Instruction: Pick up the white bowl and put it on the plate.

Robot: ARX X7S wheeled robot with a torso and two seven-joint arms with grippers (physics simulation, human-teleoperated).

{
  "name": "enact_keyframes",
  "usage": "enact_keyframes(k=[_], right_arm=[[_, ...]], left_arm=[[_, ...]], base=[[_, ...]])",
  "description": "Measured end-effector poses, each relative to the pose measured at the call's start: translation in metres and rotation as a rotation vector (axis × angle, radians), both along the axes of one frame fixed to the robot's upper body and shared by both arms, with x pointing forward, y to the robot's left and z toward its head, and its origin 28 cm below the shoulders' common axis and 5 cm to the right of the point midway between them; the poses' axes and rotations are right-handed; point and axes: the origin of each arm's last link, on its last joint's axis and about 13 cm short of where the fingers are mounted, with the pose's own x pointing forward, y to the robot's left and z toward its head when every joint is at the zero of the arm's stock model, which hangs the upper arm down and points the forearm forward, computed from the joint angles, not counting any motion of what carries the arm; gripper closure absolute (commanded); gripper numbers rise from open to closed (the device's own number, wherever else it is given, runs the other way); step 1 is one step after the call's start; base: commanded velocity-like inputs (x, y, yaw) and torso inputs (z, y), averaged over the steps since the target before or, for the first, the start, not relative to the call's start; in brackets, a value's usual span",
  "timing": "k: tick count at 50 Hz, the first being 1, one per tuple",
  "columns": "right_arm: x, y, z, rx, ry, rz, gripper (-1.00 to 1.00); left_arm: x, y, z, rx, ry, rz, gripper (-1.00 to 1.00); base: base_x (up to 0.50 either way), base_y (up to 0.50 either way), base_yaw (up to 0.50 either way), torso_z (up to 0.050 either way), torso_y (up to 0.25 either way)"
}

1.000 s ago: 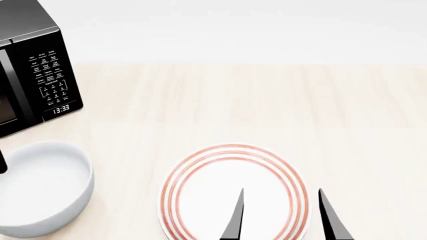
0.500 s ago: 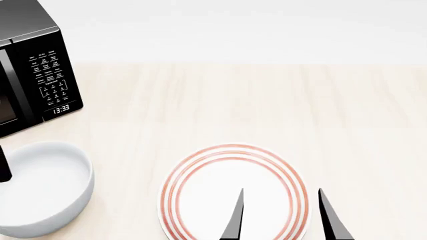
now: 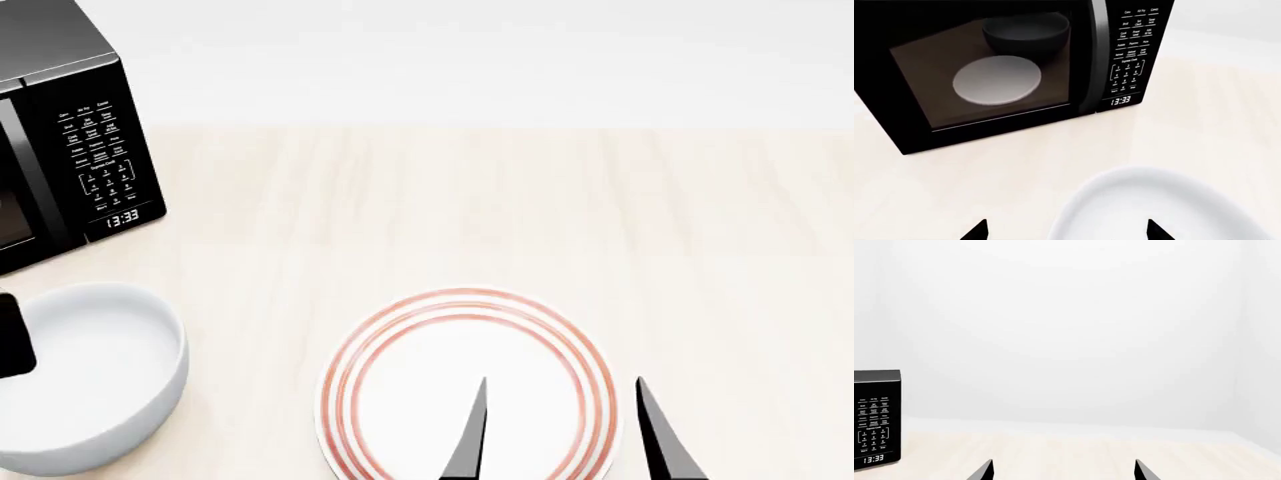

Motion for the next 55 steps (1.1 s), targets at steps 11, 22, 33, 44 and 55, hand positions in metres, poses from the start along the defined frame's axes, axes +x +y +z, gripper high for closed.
enact_keyframes(k=[11,22,33,44,55], right_arm=[[0.001,0.000,-0.001,0.001,0.002,0.001,-1.00],[0.001,0.000,-0.002,0.000,0.003,0.001,-1.00],[0.000,0.000,-0.001,0.000,0.003,0.002,-1.00],[0.000,0.000,-0.002,-0.001,0.004,0.004,-1.00],[0.000,0.000,-0.002,-0.002,0.006,0.004,-1.00]], left_arm=[[0.004,-0.001,-0.007,0.008,0.014,0.000,-1.00],[0.007,-0.001,-0.014,0.011,0.026,0.002,-1.00],[0.008,-0.001,-0.019,0.014,0.034,0.004,-1.00],[0.010,-0.001,-0.025,0.019,0.041,0.004,-1.00],[0.011,-0.002,-0.030,0.020,0.048,0.000,-1.00]], base=[[0.00,0.00,0.00,0.000,0.000],[0.00,0.00,0.00,0.000,0.000],[0.00,0.00,0.00,0.000,0.000],[0.00,0.00,0.00,0.000,0.000],[0.00,0.00,0.00,0.000,0.000]])
